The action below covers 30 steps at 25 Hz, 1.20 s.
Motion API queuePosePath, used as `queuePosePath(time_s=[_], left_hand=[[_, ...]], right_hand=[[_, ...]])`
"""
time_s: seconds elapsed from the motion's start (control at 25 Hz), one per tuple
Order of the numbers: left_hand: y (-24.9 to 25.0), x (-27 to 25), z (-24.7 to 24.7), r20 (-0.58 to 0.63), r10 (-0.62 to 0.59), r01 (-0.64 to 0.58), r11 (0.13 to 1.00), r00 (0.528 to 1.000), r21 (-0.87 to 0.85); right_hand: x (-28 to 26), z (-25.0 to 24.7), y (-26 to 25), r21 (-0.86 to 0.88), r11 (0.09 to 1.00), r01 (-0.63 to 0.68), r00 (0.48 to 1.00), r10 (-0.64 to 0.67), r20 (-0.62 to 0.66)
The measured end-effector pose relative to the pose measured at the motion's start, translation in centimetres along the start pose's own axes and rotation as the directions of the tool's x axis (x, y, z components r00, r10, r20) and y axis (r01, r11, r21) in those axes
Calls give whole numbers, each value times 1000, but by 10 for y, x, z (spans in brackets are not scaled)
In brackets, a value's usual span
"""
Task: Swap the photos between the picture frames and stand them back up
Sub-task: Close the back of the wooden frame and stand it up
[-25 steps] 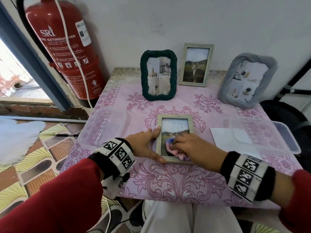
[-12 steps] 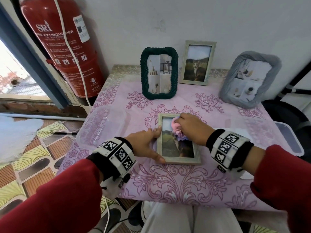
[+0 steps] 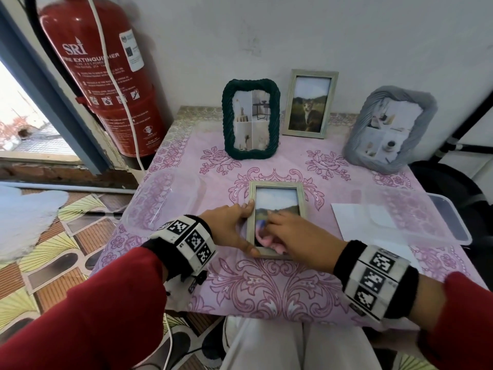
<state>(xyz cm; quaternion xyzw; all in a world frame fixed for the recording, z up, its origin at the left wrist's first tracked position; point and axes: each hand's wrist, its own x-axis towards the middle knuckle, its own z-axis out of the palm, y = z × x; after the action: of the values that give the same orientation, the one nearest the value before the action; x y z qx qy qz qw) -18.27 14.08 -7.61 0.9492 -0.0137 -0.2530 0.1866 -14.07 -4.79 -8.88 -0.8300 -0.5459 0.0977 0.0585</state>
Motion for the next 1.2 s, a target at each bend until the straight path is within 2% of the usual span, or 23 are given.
queuePosePath(time_s=[0.2, 0.48, 0.56, 0.64, 0.84, 0.96, 1.04, 1.2], left_hand=[[3, 0, -1, 2, -8, 8, 1000, 1000, -24], [4, 1, 1, 2, 3, -3, 1000, 1000, -17], [4, -1, 1, -9, -1, 1, 999, 1000, -36], [6, 0, 0, -23, -12, 10, 999, 1000, -52], [14, 1, -3, -11, -33, 32, 999, 999, -14], [17, 1, -3, 0, -40, 40, 999, 999, 26], [19, 1, -5, 13, -35, 34, 998, 999, 44], [18, 0, -6, 33, -20, 18, 999, 999, 41]], right_hand=[[-20, -14, 6, -209, 975, -78, 997, 82, 8], [20, -28, 38, -429, 885, -184, 980, 201, -7], [36, -29, 45, -377, 902, -213, 972, 235, 13], [43, -28, 48, -255, 935, -244, 965, 261, 32], [22, -17, 21, -79, 993, -92, 995, 95, 41], [-2, -9, 5, -58, 998, 14, 1000, -14, -3], [-20, -11, 7, -20, 999, 33, 999, -33, 3], [-39, -15, 18, -186, 982, 13, 999, -7, 32]])
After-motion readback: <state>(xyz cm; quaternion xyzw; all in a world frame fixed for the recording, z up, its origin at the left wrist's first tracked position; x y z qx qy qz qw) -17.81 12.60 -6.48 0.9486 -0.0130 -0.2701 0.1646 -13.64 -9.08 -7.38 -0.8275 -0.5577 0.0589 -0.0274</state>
